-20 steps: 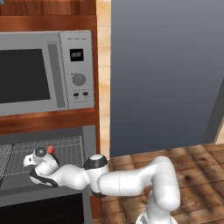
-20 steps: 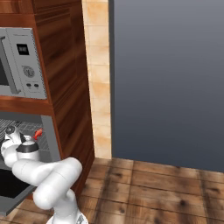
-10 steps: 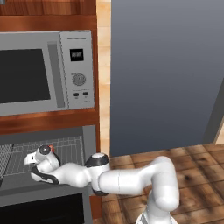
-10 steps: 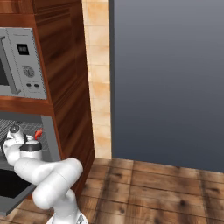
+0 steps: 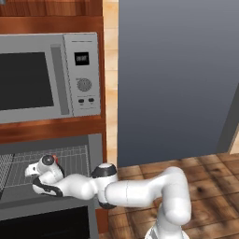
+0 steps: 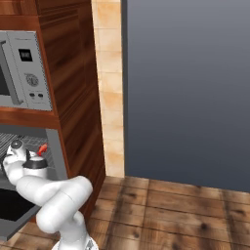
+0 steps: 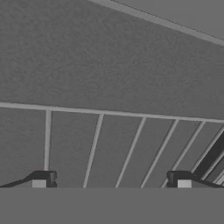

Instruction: Take the fish from the oven and place it on the plate on the counter.

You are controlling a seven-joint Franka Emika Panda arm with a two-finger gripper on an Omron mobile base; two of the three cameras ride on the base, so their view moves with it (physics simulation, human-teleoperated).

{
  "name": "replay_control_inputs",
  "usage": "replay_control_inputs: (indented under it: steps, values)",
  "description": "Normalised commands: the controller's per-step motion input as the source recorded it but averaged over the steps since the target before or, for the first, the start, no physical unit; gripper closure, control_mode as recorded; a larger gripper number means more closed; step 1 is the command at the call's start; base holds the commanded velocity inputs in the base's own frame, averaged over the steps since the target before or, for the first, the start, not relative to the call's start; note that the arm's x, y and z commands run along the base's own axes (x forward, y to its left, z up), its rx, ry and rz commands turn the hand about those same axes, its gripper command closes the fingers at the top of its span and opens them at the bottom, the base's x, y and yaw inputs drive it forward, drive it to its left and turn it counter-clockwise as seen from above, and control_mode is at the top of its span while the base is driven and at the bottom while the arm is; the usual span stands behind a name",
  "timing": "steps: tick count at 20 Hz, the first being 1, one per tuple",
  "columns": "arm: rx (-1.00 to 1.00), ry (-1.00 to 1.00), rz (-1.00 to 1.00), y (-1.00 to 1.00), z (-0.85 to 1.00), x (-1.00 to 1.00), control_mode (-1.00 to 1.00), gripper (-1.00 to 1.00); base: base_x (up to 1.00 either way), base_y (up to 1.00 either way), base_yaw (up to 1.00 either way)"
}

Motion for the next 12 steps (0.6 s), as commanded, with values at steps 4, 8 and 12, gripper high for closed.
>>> replay_control_inputs:
  steps: [4,8,12]
  values:
    - [-0.21,0.00,-0.08,0.26,-1.00,-0.82,-1.00,-1.00,0.00,0.00,0.00]
    - [-0.25,0.01,-0.07,0.21,-1.00,-0.73,-1.00,-1.00,0.00,0.00,0.00]
    - [-0.31,0.02,-0.10,0.20,-1.00,-0.56,-1.00,-1.00,0.00,0.00,0.00]
